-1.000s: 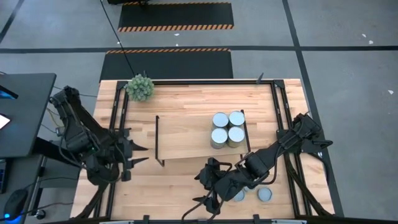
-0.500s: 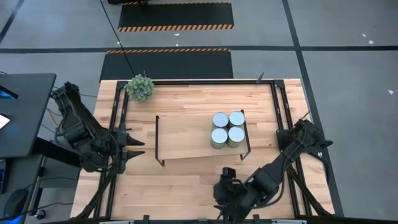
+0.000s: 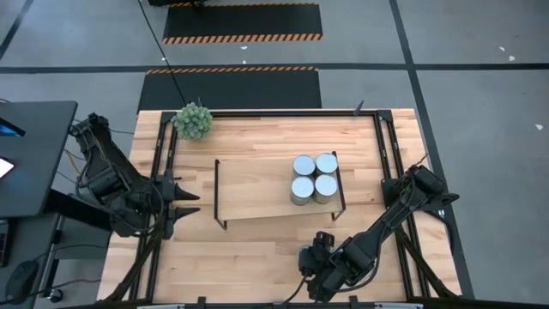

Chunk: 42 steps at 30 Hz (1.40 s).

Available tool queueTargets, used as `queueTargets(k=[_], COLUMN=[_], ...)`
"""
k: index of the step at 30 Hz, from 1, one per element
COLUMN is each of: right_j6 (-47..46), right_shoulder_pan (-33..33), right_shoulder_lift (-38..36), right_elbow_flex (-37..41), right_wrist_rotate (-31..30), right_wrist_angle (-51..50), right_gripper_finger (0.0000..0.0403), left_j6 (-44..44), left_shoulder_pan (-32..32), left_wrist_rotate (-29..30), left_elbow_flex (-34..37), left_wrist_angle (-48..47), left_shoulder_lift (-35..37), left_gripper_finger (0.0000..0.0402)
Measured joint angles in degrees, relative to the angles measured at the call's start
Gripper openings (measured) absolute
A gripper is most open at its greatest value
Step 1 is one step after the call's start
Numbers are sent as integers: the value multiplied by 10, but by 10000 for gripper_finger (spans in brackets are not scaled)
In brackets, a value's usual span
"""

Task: Pick and place cans onto a shelf
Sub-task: Put the canned mixed vegetables on the shelf

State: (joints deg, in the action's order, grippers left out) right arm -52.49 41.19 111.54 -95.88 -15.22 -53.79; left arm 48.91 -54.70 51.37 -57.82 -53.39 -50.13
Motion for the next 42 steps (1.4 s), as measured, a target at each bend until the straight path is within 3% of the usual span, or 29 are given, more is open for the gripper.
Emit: queueTargets(k=[18, 33, 42], right_j6=[166, 193, 197], right_shoulder_pan=[-35, -42, -44], right_shoulder_lift=[0, 0, 0], right_elbow_flex=[61, 117, 133], right_wrist_rotate=[-6, 17, 21], right_wrist_angle=[33, 93, 120], right_gripper_finger=[398, 397, 329], left_j6=[0, 0, 0], left_shoulder_pan=[0, 0, 0], left_wrist_rotate=[0, 0, 0], left_elbow_flex=[0, 0, 0], left_wrist_angle=[0, 0, -1], left_shoulder_lift=[0, 0, 0], left_gripper_finger=[155, 155, 155])
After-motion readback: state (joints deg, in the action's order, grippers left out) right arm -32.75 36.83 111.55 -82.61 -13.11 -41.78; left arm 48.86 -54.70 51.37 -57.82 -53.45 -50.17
